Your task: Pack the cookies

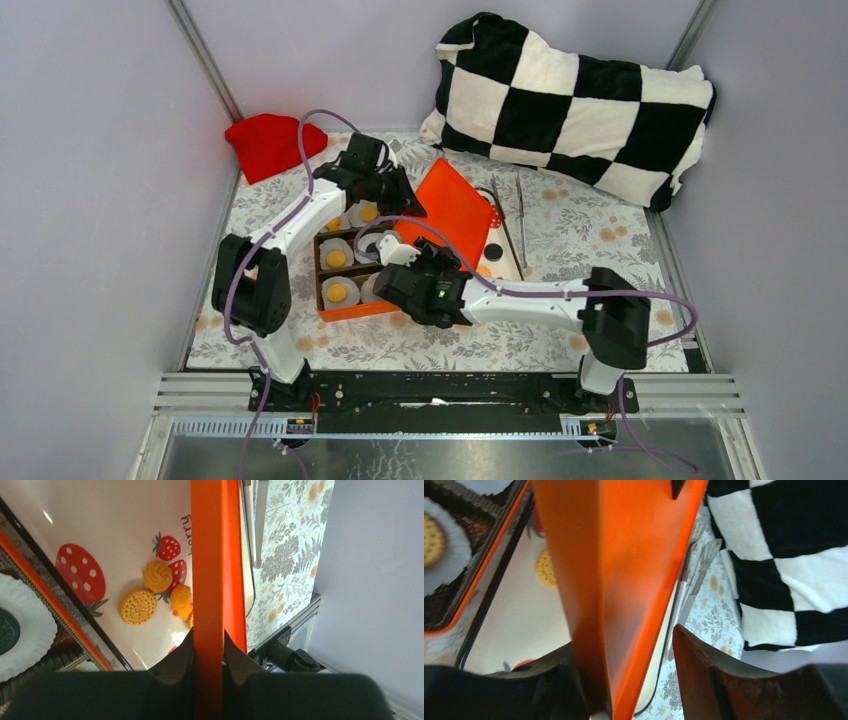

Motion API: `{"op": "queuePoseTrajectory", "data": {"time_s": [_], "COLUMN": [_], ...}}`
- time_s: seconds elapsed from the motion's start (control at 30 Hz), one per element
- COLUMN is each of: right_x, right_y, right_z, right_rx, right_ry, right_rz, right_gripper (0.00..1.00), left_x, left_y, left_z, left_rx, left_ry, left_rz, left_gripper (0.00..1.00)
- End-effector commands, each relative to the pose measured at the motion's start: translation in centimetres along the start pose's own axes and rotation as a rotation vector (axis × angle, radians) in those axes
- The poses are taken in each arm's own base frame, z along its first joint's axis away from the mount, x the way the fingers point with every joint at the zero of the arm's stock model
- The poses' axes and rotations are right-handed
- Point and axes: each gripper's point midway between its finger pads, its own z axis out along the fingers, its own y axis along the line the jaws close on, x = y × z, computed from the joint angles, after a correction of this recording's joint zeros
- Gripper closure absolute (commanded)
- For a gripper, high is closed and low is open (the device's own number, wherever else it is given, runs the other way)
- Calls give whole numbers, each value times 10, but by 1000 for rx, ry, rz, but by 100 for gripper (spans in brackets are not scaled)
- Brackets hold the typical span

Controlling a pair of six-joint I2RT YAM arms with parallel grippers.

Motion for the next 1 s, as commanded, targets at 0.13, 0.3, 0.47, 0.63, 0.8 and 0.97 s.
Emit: {"op": "queuePoseTrajectory", "data": {"time_s": [0.13,0.3,0.47,0.63,0.8,0.97], "right_x": [-21,-23,-26,-29,-61,-90], "right_y": [-26,-43,-53,-71,-116,-160], "right_z": [9,-2,-16,-30,-67,-114], "right_rx": [259,287,221,217,155,13], "right_ry": [-55,-56,-69,-72,-172,-310], "right_rz": [103,130,214,269,431,644], "right_gripper": [84,100,100,100,100,100], "left_x": [8,-20,-71,-111,-88,-20], "left_y": [-13,-8,-30,-58,12,133], "left_z": [-32,-47,-100,-189,-225,-221], "left_rx": [21,-46,-92,-161,-516,-953], "left_ry": [-6,-115,-340,-636,-735,-689], "left_rz": [46,59,101,133,1,-185], "left_gripper": [98,70,67,58,100,100]}}
